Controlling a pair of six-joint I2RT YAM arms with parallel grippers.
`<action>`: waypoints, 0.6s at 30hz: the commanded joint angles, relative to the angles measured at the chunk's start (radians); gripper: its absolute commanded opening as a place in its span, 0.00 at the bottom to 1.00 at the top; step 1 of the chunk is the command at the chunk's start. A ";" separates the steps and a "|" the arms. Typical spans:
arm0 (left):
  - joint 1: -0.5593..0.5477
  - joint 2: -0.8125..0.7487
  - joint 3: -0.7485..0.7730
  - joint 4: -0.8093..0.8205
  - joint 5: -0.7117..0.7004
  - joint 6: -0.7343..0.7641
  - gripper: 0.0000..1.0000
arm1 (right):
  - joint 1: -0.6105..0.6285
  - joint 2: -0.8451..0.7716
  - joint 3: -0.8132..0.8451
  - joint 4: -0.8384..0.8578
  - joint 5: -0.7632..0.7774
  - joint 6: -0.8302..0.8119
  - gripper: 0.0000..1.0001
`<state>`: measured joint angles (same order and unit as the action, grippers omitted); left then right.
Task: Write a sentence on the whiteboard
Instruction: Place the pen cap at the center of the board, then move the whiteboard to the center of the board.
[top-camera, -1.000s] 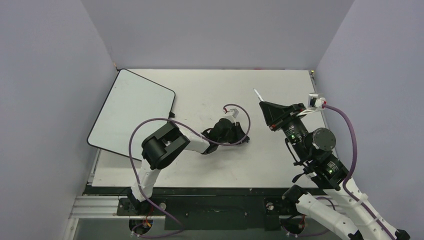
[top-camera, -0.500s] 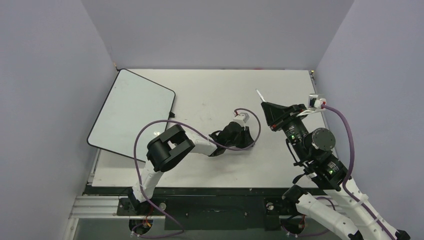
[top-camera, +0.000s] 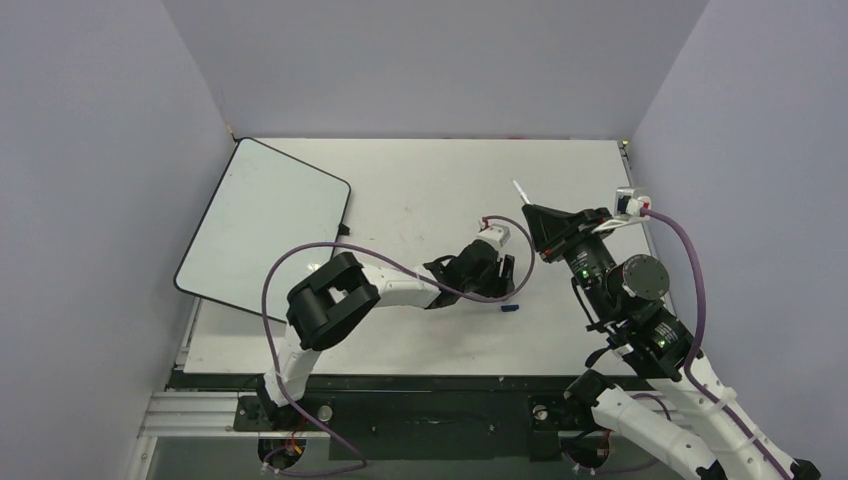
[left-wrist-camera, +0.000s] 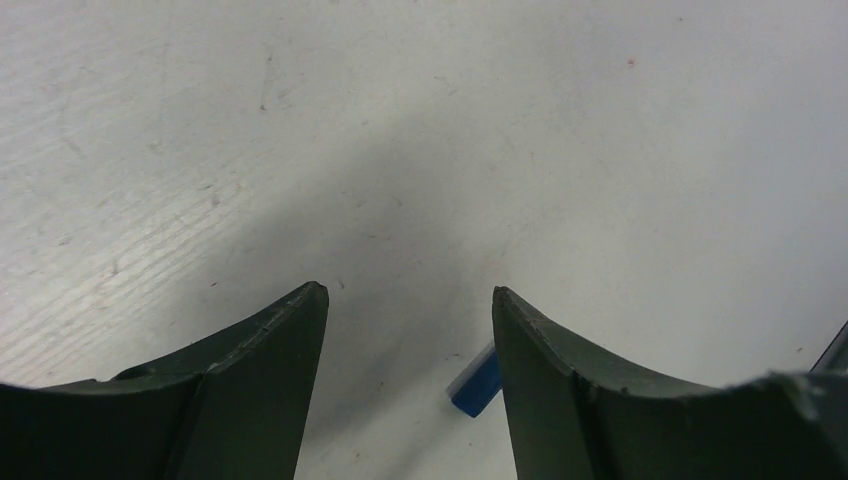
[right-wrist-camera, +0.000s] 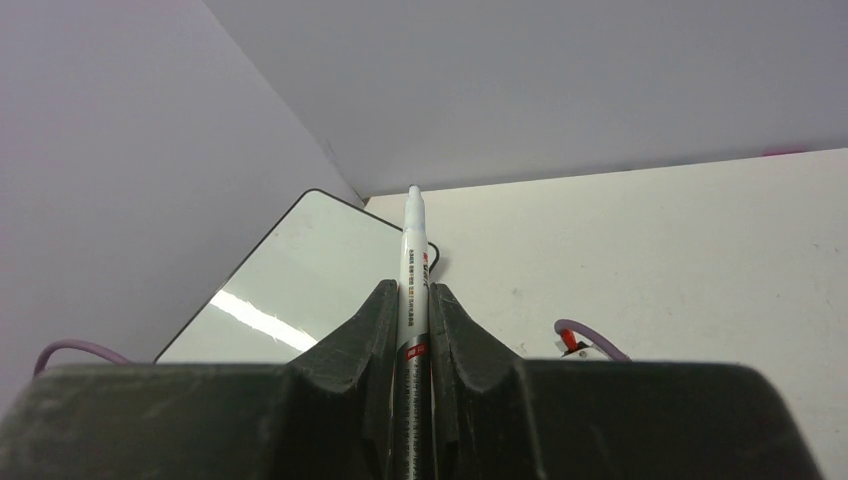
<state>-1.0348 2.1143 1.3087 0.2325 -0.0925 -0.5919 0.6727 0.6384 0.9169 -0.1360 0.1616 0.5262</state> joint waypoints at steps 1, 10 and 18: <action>0.005 -0.145 0.021 -0.109 -0.073 0.084 0.59 | -0.008 0.018 0.056 0.013 0.018 -0.024 0.00; 0.189 -0.456 -0.120 -0.251 -0.114 0.098 0.56 | -0.008 0.060 0.126 0.007 0.027 -0.040 0.00; 0.526 -0.713 -0.131 -0.492 -0.062 0.129 0.55 | -0.008 0.076 0.123 0.007 0.011 -0.026 0.00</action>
<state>-0.6563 1.5200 1.1713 -0.1108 -0.1925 -0.4969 0.6727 0.7021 1.0153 -0.1440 0.1722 0.5053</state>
